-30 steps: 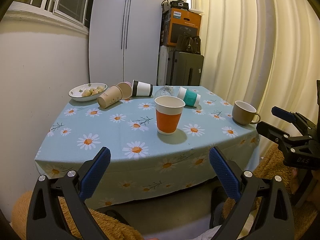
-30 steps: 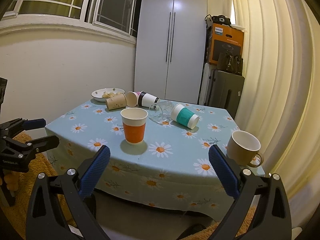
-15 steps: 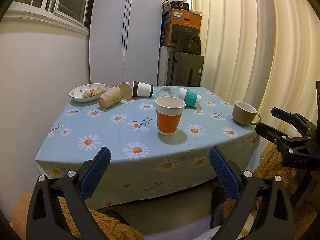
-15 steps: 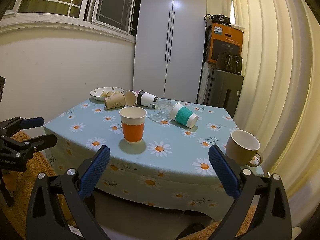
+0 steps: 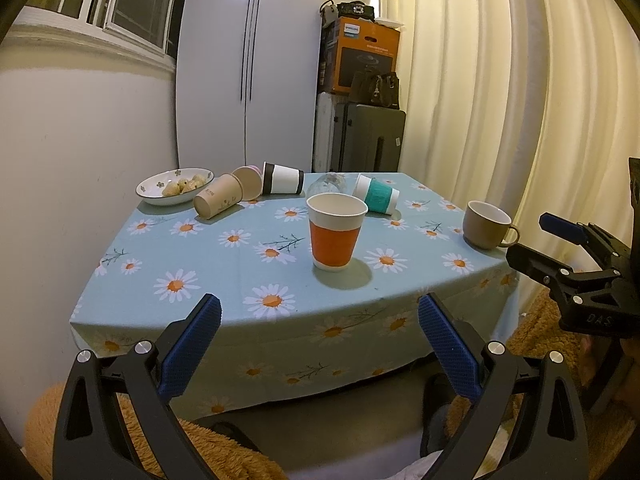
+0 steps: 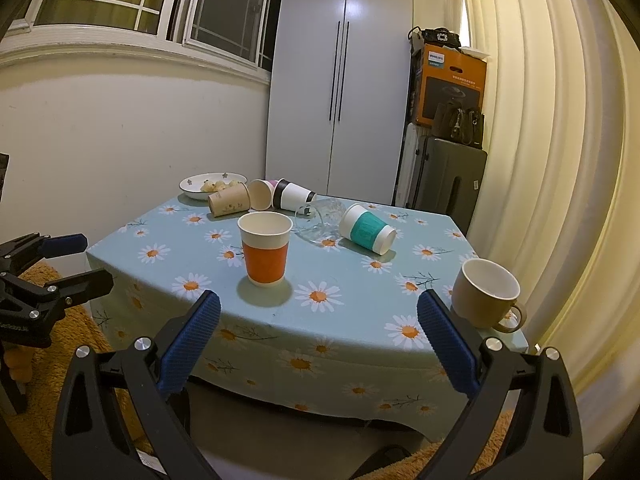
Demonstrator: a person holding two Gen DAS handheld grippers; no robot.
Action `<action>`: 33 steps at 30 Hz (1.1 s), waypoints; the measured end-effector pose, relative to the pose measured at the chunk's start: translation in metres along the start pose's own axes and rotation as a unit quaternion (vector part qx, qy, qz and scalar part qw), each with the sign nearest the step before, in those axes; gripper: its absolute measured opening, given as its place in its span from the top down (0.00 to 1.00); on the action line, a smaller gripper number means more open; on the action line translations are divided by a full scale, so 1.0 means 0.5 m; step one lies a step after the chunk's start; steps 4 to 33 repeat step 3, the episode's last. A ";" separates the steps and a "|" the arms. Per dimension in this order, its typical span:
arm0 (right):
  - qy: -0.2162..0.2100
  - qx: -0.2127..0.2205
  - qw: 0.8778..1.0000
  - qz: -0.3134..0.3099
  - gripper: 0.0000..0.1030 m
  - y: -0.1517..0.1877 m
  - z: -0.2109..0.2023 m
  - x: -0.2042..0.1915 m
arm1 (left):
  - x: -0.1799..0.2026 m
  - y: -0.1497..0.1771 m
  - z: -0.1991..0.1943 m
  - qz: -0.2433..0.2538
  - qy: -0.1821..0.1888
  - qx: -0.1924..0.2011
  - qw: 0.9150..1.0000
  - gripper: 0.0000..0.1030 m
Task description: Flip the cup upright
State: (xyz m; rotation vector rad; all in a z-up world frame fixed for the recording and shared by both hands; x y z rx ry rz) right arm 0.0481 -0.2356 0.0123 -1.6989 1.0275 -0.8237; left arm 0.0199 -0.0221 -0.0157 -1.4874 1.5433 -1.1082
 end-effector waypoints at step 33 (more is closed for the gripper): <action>0.000 -0.002 1.000 0.000 0.05 0.002 -0.001 0.001 | 0.000 0.000 -0.001 -0.002 0.000 0.001 1.000 0.07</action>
Point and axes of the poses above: each gripper's, at about its wrist camera, not at the fingertips, and z roughly the way its jaws point, x to its right, y to its underside, the point moved 5 cm from there along z, roughly the way its jaws point, and after that the axes turned 7 degrees about x, right-handed, at the moved point
